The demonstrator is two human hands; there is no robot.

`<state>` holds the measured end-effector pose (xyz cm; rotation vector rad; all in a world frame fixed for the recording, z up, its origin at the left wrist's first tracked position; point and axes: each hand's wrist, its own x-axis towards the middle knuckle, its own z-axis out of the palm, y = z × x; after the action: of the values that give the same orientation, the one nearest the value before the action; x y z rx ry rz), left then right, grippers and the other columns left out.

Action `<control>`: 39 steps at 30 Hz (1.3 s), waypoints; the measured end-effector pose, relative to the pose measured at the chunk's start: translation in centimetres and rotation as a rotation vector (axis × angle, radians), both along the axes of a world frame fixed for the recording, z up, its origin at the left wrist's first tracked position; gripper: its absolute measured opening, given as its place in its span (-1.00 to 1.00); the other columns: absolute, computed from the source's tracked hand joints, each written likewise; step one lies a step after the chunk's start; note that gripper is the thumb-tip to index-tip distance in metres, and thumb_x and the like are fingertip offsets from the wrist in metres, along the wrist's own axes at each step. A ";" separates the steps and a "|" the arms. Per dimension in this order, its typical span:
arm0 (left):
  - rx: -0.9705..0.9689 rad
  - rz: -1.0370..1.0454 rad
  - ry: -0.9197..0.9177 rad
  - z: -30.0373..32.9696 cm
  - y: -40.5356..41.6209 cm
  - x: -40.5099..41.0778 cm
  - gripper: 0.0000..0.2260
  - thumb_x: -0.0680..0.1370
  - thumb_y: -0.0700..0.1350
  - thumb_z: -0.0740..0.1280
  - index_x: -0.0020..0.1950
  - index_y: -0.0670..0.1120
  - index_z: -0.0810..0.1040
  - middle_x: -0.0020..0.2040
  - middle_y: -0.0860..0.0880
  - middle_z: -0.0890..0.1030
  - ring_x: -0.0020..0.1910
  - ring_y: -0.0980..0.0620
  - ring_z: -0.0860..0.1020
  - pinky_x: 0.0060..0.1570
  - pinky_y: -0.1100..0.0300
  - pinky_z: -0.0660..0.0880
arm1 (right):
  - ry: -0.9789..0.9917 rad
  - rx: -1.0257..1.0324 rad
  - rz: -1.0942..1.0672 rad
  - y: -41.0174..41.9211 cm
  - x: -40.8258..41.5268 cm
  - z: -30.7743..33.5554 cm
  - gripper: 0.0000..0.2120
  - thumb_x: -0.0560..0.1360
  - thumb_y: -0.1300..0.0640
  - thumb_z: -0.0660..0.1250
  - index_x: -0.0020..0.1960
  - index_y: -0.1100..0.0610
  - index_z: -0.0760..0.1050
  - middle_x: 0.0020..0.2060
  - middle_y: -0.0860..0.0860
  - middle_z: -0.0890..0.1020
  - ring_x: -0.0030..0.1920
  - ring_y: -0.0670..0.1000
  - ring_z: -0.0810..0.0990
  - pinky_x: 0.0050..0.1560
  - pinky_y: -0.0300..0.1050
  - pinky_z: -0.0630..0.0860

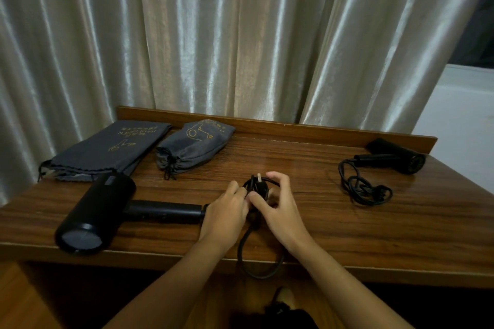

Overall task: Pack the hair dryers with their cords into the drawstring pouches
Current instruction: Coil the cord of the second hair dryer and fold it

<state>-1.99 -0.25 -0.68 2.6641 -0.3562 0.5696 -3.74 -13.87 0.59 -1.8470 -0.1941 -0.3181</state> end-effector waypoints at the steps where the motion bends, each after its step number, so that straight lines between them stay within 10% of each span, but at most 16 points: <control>1: 0.014 0.002 -0.001 -0.1 0.0 0.0 -0.78 0.68 0.02 0.07 0.09 -0.02 0.47 0.06 0.05 0.41 -0.24 0.11 0.48 -0.29 0.21 0.39 | -0.004 -0.063 -0.036 0.0 0.4 0.4 -0.66 0.51 0.00 0.42 0.22 -0.18 0.39 -0.06 -0.28 0.61 0.02 -0.25 0.59 -0.09 -0.45 0.49; 8: 0.121 0.056 -0.023 -0.3 -0.1 0.1 -0.69 0.66 0.14 0.03 0.18 0.01 0.44 0.06 0.07 0.36 -0.30 0.15 0.44 -0.36 0.28 0.37 | -0.232 -0.765 -0.317 -0.7 1.0 2.5 -0.69 0.57 -0.01 0.33 0.30 -0.05 0.51 -0.02 -0.06 0.50 -0.11 -0.06 0.57 -0.17 -0.15 0.56; 21: 0.112 0.067 -0.007 0.5 -0.3 -0.7 -0.77 0.68 0.08 0.04 0.16 0.01 0.41 0.05 0.03 0.35 -0.27 0.11 0.51 -0.30 0.21 0.52 | -0.292 -0.587 -0.019 -0.3 0.7 6.0 -0.85 0.63 0.14 0.16 0.10 -0.09 0.25 -0.15 -0.09 0.53 -0.20 -0.08 0.59 -0.21 0.05 0.60; 32: 0.171 0.150 -0.018 0.5 -0.4 -0.6 -0.72 0.69 0.09 -0.01 0.21 -0.01 0.39 0.14 0.02 0.37 -0.37 0.13 0.34 -0.46 0.31 0.22 | -0.280 0.430 -0.209 -8.7 3.0 17.4 -0.62 0.64 0.29 0.18 0.42 0.12 0.25 -0.02 0.17 0.63 -0.28 -0.01 0.67 -0.16 -0.19 0.63; 39: 0.183 0.155 -0.023 0.5 -0.3 -0.5 -0.72 0.69 0.08 0.00 0.19 -0.02 0.42 0.16 0.02 0.38 -0.33 0.13 0.39 -0.43 0.28 0.24 | -0.493 0.990 -0.428 -15.8 3.3 20.7 -0.92 0.61 0.37 0.16 0.02 0.29 0.42 0.01 0.26 0.53 -0.25 0.06 0.64 -0.11 -0.12 0.63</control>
<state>-2.54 -0.58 -0.19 2.8821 -0.2186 0.6427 -0.39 -29.71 21.34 -0.7862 0.0381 -0.9722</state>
